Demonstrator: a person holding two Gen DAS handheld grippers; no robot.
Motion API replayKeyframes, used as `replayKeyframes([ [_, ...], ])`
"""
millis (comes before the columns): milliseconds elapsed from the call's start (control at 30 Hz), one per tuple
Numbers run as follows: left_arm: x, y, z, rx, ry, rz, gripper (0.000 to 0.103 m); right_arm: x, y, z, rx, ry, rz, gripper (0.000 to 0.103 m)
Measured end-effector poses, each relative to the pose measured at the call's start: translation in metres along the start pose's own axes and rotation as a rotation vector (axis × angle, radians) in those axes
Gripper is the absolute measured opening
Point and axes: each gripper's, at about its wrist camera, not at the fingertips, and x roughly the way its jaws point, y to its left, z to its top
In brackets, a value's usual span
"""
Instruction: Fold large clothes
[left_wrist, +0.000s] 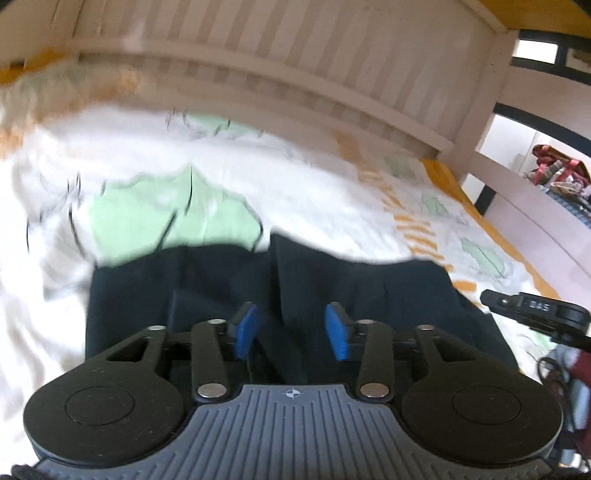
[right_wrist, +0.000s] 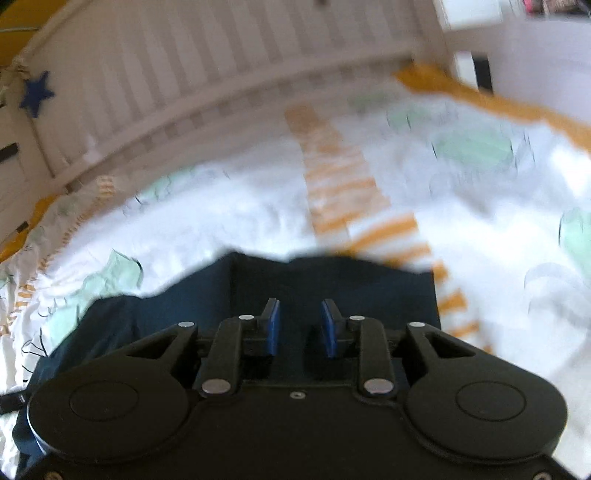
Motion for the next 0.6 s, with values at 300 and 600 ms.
replayKeyframes([
  [300, 0.06, -0.007, 0.019, -0.037, 0.064, 0.029, 0.047, 0.049, 0.053, 0.009, -0.218, 0.071, 0.151, 0.037],
  [600, 0.108, 0.005, 0.005, 0.021, 0.145, 0.127, 0.06, 0.11, 0.012, -0.004, -0.063, 0.179, -0.018, 0.04],
])
